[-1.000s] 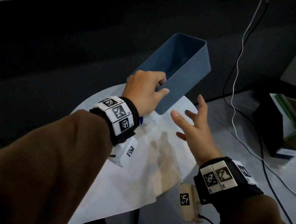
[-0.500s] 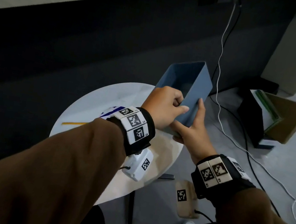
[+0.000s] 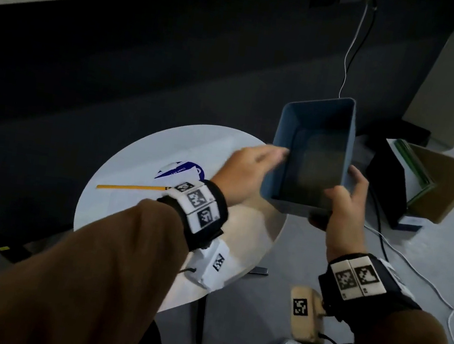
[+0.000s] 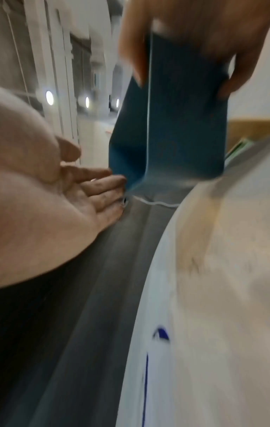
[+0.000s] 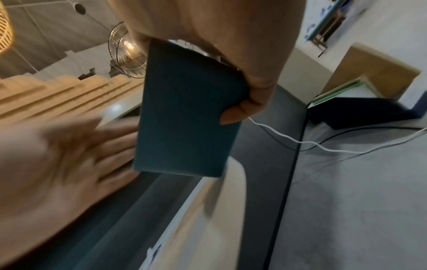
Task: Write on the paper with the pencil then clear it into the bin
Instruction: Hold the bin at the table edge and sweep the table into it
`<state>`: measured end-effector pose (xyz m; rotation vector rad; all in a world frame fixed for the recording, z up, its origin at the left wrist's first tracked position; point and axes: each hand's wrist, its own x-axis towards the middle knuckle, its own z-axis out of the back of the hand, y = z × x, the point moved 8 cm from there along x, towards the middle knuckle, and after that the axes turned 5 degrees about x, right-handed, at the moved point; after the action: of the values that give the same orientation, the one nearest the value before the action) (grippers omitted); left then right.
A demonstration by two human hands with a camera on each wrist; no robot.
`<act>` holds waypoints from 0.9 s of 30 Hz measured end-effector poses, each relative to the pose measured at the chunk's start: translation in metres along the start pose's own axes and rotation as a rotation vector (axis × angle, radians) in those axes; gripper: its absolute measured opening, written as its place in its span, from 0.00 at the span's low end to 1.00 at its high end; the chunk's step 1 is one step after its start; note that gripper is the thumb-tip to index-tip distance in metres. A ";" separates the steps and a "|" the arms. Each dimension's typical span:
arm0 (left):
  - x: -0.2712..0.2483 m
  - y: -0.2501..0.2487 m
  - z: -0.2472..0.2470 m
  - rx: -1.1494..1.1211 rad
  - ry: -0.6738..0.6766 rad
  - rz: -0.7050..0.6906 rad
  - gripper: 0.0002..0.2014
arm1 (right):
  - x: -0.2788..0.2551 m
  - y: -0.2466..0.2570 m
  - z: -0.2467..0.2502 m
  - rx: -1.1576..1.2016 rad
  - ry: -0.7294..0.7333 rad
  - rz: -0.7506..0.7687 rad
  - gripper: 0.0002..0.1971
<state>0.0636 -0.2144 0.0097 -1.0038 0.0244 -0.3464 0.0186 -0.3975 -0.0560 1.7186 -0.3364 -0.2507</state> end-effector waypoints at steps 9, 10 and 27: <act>-0.028 0.107 0.057 -0.289 -0.344 0.541 0.33 | 0.021 -0.031 0.069 -0.163 -0.226 -0.006 0.32; -0.029 0.114 0.050 -0.305 -0.316 0.590 0.35 | 0.023 -0.036 0.070 -0.180 -0.223 -0.026 0.31; -0.019 0.140 0.006 0.665 0.217 0.728 0.33 | 0.038 -0.070 0.067 -0.148 -0.189 -0.174 0.32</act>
<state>0.0854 -0.1353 -0.1058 -0.2494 0.4337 0.2075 0.0362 -0.4619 -0.1356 1.5828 -0.2993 -0.5545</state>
